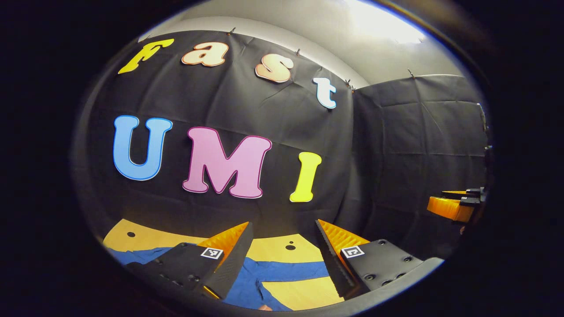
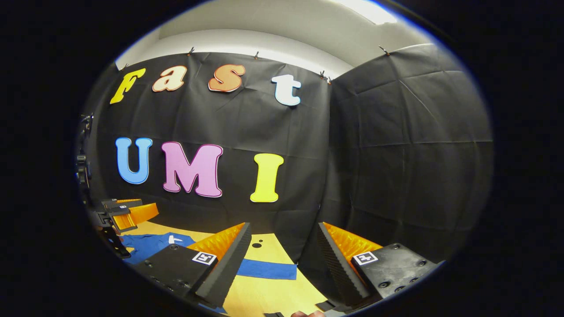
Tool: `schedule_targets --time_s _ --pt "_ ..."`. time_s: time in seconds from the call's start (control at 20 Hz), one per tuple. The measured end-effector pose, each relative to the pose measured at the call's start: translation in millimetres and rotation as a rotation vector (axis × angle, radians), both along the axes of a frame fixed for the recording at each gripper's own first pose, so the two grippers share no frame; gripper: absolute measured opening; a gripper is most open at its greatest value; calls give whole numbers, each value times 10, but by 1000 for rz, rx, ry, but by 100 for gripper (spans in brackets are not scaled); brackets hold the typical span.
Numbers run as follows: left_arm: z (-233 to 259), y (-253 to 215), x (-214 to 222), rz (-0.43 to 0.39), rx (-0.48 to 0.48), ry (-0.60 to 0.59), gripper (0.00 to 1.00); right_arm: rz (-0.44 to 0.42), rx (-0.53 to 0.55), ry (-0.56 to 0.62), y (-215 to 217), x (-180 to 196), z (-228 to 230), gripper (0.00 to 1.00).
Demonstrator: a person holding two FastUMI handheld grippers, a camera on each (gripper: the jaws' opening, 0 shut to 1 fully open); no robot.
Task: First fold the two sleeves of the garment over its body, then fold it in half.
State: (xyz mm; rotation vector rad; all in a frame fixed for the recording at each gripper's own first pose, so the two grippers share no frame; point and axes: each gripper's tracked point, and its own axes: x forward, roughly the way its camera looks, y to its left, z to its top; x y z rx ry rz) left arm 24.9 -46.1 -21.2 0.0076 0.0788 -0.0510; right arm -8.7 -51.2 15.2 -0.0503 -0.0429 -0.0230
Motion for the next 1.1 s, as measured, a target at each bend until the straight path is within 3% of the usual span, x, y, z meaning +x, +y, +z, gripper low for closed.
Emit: schedule_targets --time_s 0.05,0.2,0.35,0.4,0.5,0.65,1.0,1.1 --pt "-6 8 -10 8 11 -3 80 4 -11 17 -2 27 -32 92" --pt "17 82 -72 31 30 -2 80 43 -9 40 54 84 -23 96" --pt "23 282 -198 86 39 13 80 62 -20 46 26 207 58 96" --pt "38 362 -272 104 35 13 80 73 -5 50 32 247 79 92" --pt "10 509 -445 133 30 30 80 92 29 79 60 348 41 96" --pt "-162 863 -713 212 80 92 80 86 65 200 34 604 -196 96" --pt "-348 1410 -1370 292 15 182 80 188 170 553 505 1139 -713 96" --pt "-334 1546 -1507 327 25 181 80 170 196 677 506 1303 -960 97"
